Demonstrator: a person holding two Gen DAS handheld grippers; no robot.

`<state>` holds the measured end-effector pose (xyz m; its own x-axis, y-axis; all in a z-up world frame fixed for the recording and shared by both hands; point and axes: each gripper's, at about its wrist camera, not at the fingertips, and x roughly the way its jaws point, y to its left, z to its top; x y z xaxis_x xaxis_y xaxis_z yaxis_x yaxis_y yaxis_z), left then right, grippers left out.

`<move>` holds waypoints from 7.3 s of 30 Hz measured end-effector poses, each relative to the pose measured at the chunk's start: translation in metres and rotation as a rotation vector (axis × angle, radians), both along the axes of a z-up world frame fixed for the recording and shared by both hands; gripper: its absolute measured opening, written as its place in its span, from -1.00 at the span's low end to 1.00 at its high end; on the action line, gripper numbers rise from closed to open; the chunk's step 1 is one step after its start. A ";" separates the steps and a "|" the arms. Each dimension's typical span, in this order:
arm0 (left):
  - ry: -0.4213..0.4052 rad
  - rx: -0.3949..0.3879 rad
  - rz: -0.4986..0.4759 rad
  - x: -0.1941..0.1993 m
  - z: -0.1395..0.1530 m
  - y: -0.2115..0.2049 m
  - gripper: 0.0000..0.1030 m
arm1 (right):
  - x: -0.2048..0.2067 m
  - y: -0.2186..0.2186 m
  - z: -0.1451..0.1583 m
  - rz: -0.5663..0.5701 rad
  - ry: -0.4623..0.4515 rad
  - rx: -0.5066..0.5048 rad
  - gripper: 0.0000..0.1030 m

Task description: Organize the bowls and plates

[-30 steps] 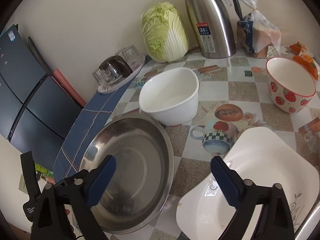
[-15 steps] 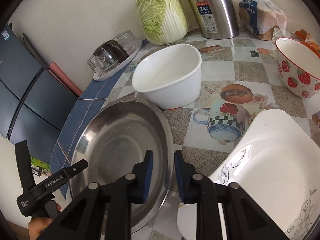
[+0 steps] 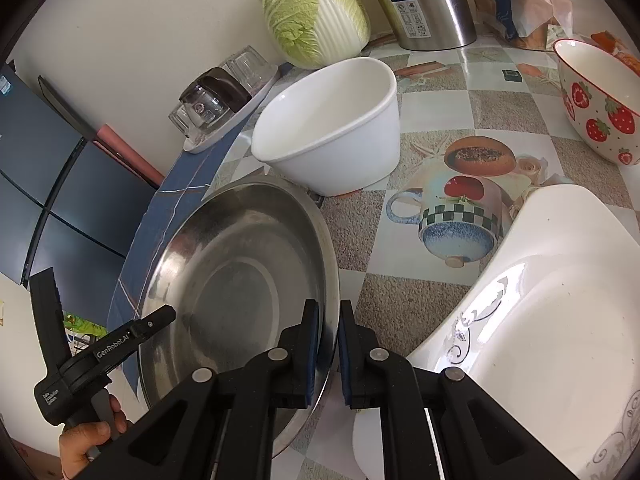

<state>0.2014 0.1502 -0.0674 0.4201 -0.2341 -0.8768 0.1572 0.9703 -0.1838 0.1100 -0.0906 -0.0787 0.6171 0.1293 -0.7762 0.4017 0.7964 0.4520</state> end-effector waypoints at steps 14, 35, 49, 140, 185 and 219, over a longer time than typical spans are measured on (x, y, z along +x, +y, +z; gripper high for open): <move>-0.011 -0.047 0.031 -0.032 0.035 0.021 -0.48 | -0.021 0.016 0.030 0.047 -0.014 -0.045 -0.76; -0.178 -0.105 -0.134 -0.104 0.148 -0.071 -0.48 | -0.137 -0.032 0.126 -0.143 -0.230 -0.124 -0.76; -0.193 -0.128 -0.245 -0.148 0.164 -0.155 -0.48 | -0.217 -0.090 0.147 -0.331 -0.307 -0.136 -0.75; 0.210 -0.044 -0.179 -0.113 0.031 -0.171 -0.47 | -0.180 -0.124 0.042 -0.326 0.096 -0.048 -0.70; 0.137 -0.031 -0.209 -0.117 0.057 -0.174 -0.15 | -0.182 -0.119 0.064 -0.340 0.098 -0.135 -0.70; -0.131 0.067 -0.301 -0.136 0.093 -0.197 0.90 | -0.169 -0.095 0.090 -0.281 0.083 -0.403 1.00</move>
<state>0.0651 -0.0465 0.0260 0.4510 -0.3086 -0.8375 0.4570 0.8859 -0.0803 -0.0589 -0.1853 0.0112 0.5189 -0.3534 -0.7784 0.6477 0.7568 0.0882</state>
